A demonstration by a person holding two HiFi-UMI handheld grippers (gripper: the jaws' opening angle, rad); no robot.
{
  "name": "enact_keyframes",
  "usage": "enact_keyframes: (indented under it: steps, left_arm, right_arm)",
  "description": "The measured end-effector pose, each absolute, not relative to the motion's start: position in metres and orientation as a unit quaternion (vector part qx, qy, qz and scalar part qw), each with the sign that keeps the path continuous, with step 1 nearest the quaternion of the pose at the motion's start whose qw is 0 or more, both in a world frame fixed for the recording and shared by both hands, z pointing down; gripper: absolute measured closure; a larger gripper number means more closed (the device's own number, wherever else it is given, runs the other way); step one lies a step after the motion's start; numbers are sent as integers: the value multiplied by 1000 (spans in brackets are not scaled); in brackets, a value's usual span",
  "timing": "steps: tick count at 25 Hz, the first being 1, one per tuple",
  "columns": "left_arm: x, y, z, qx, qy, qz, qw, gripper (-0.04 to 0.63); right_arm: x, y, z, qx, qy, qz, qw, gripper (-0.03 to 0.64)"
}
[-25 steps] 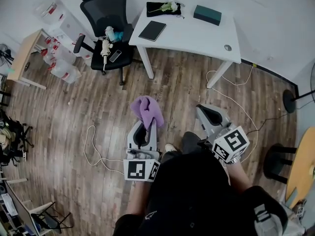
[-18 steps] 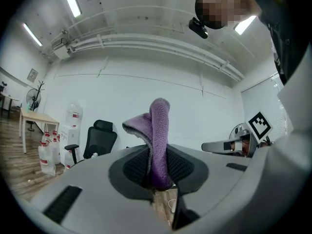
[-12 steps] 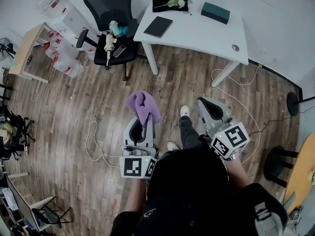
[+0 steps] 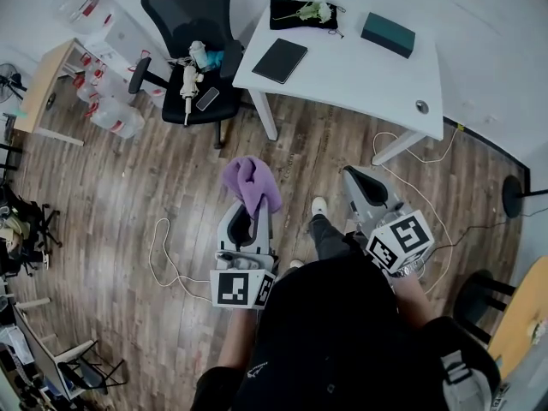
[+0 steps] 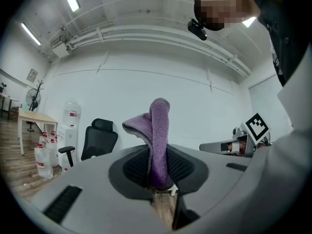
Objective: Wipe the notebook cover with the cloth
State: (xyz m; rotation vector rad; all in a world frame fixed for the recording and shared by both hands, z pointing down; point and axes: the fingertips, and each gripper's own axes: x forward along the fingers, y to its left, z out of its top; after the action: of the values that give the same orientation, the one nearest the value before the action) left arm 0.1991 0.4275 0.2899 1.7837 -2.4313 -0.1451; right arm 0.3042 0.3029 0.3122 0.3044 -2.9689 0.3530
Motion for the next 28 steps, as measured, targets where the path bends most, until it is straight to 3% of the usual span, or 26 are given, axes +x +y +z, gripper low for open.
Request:
enact_keyframes:
  steps: [16, 28]
  left_arm:
    - [138, 298, 273, 529, -846, -56, 49, 520]
    - [129, 256, 285, 528, -846, -46, 56, 520]
  right_arm:
    - [234, 161, 302, 29, -991, 111, 69, 615]
    - [217, 125, 309, 19, -991, 114, 70, 615]
